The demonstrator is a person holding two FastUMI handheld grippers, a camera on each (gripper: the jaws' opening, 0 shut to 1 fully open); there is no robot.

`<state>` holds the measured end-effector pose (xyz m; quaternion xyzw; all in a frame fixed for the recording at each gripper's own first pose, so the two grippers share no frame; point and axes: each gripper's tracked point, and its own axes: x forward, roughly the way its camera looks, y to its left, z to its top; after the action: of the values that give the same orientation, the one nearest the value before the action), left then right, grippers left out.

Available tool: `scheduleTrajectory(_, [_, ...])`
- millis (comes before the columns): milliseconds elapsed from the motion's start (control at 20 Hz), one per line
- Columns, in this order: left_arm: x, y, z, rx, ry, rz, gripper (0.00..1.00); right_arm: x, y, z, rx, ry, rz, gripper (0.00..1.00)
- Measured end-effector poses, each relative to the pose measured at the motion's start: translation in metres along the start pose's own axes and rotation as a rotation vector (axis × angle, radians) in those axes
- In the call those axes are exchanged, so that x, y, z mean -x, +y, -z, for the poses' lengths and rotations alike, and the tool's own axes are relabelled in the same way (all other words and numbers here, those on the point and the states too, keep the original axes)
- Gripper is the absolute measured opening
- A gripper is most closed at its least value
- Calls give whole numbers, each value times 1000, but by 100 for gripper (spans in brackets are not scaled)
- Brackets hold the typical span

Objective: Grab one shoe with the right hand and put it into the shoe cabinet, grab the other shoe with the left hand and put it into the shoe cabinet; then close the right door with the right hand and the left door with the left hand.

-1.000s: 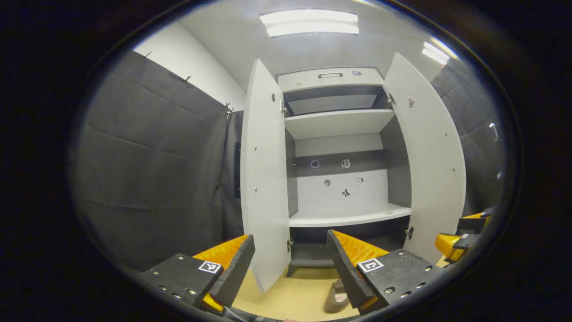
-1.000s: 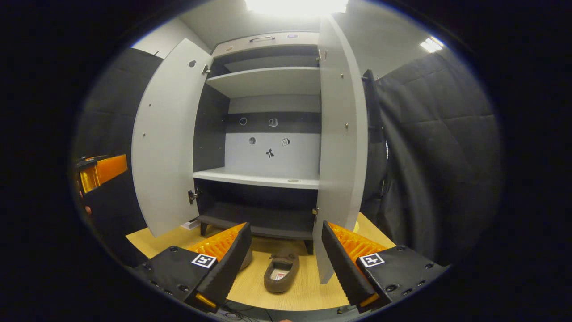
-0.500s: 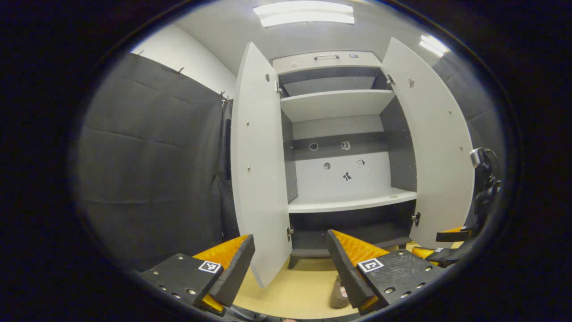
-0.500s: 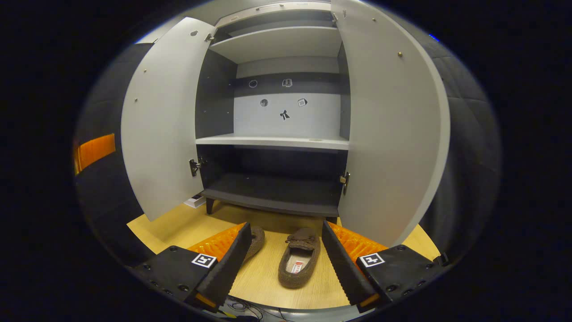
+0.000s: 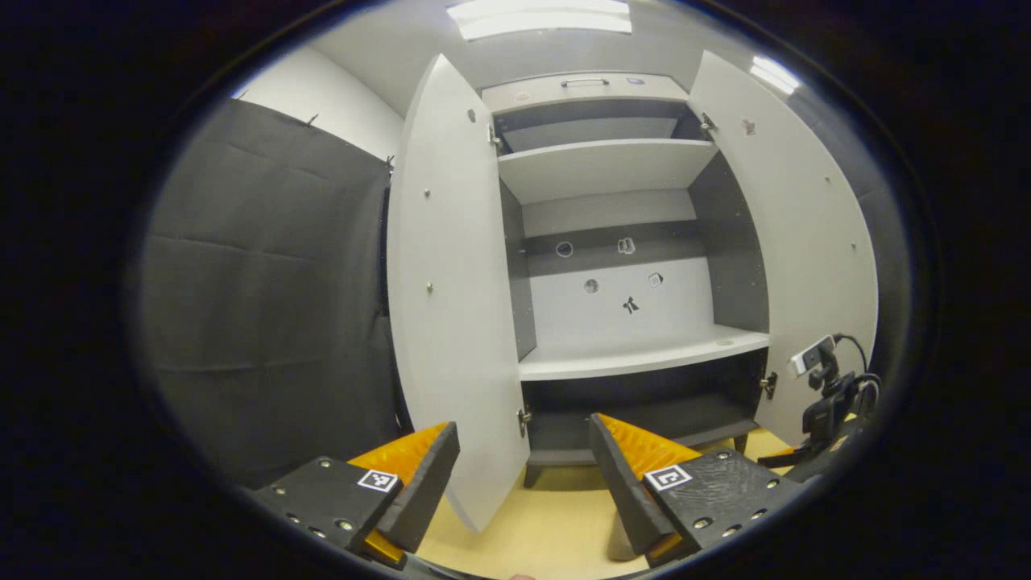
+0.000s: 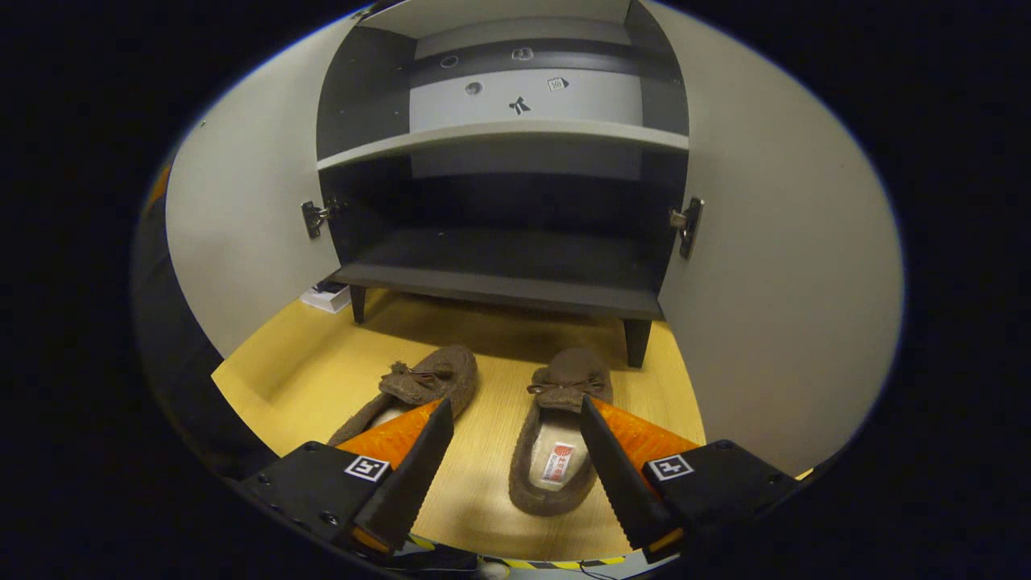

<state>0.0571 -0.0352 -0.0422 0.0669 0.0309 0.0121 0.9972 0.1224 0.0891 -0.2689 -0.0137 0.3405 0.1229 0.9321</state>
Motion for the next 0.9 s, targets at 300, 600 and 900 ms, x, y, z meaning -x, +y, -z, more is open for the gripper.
scheduleTrajectory(300, [-17, 1, 6, -11, 15, 7, 94, -38, -1, 26, -25, 111, -7, 98])
scheduleTrajectory(600, [-22, 8, 7, -19, 19, 1, 94, -70, -1, 53, -35, 232, 27, 69])
scheduleTrajectory(900, [-22, 13, 3, -28, 4, -3, 94, -80, -14, 51, 35, 243, 85, 10])
